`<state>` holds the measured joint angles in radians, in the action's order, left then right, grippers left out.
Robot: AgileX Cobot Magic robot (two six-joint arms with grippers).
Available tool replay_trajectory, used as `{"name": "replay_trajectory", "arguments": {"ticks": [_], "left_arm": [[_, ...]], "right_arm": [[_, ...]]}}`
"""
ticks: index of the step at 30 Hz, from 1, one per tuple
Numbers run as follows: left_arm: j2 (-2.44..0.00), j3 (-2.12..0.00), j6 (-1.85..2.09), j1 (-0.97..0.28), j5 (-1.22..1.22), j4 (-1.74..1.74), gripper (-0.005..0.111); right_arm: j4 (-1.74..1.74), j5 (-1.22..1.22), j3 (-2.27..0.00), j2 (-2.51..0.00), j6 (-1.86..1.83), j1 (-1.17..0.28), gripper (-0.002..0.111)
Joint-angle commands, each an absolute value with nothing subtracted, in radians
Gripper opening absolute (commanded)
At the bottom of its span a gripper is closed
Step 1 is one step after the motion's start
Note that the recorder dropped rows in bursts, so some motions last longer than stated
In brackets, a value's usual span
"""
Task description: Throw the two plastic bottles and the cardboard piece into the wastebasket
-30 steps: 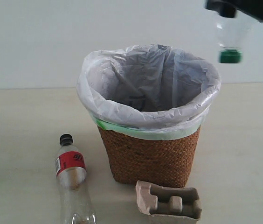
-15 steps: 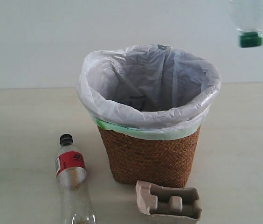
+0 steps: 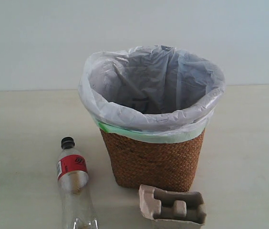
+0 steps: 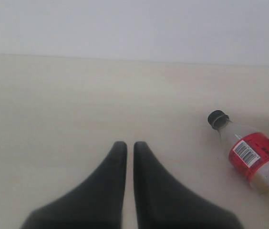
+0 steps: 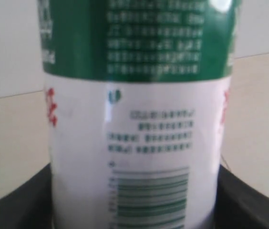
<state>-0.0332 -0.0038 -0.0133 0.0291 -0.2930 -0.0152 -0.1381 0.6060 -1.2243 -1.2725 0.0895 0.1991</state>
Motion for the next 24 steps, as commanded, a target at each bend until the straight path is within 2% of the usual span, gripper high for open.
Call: {"name": "replay_trajectory", "arguments": {"ticks": [1,3,4,5,6,7,8,11,15,17,19,24], "left_arm": [[-0.026,0.0,-0.009,0.024,-0.285,-0.014,0.005],[-0.026,0.0,-0.009,0.024,-0.285,-0.014,0.005],[-0.026,0.0,-0.009,0.024,-0.285,-0.014,0.005],[-0.026,0.0,-0.009,0.024,-0.285,-0.014,0.005],[-0.026,0.0,-0.009,0.024,-0.285,-0.014,0.005],[-0.026,0.0,-0.009,0.024,-0.285,-0.014,0.005],[-0.026,0.0,-0.009,0.024,-0.285,-0.014,0.005],[-0.026,0.0,-0.009,0.024,-0.285,-0.014,0.005],[-0.026,0.0,-0.009,0.024,-0.285,-0.014,0.005],[-0.026,0.0,-0.009,0.024,-0.285,-0.014,0.005],[-0.026,0.0,-0.009,0.024,-0.285,-0.014,0.005],[-0.026,0.0,-0.009,0.024,-0.285,-0.014,0.005]], "right_arm": [[0.109,0.514,-1.171,-1.306,-0.039,0.062,0.0],[0.363,0.429,-1.195,-1.344,-0.217,-0.119,0.0],[0.514,0.347,-1.247,-1.358,-0.353,-0.25,0.005],[0.546,0.321,-1.288,-1.363,-0.382,-0.296,0.01],[0.556,0.32,-1.399,-1.382,-0.385,-0.376,0.038],[0.556,0.336,-1.446,-1.39,-0.358,-0.393,0.058],[0.554,0.375,-1.537,-1.408,-0.232,-0.403,0.084],[0.338,0.53,-1.606,-1.425,0.058,-0.348,0.076],[-0.014,0.718,-1.605,-1.44,0.269,-0.26,0.076],[-0.259,0.869,-1.571,-1.455,0.338,-0.17,0.076],[-0.337,0.891,-1.485,-1.458,0.348,-0.092,0.076],[-0.345,0.758,-1.237,-1.459,0.348,0.073,0.075]]}}
